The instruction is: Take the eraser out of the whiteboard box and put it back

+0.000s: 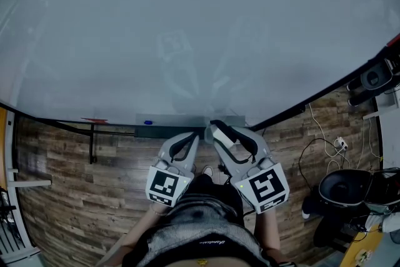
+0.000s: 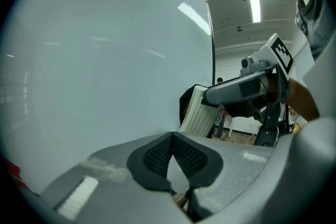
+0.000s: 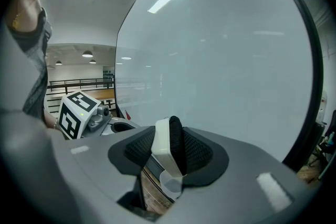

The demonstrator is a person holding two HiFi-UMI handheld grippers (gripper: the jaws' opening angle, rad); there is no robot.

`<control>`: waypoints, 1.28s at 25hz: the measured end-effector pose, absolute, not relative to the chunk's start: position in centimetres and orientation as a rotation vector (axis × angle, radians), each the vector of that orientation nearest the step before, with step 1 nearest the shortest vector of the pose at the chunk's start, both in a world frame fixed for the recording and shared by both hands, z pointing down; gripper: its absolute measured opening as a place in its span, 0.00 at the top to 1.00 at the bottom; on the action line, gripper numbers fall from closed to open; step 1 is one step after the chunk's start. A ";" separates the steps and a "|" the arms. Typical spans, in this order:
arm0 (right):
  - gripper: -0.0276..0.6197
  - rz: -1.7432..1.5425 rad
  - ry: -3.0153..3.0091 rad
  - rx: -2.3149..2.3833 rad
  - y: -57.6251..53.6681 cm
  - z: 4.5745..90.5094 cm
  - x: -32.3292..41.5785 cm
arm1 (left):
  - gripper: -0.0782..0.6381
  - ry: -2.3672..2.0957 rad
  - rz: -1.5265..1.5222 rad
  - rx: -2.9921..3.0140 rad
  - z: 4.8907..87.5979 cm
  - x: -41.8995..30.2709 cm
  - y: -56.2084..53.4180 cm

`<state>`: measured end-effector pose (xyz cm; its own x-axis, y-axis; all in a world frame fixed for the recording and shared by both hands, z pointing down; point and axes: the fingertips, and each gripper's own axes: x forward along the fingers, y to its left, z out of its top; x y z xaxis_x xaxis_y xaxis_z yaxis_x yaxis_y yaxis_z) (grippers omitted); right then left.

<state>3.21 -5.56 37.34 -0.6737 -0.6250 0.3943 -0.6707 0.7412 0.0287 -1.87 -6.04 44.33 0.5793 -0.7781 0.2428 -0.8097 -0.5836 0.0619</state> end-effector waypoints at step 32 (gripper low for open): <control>0.70 0.193 -2.532 0.962 -6.2 40.0 3.4 | 0.89 -1.337 0.296 2.633 44.6 -1.8 -6.1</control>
<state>3.42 -6.17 39.96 -0.6709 -0.6017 0.4334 -0.6603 0.7507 0.0200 -1.80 -6.08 44.65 0.5773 -0.7762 0.2535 -0.8107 -0.5818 0.0647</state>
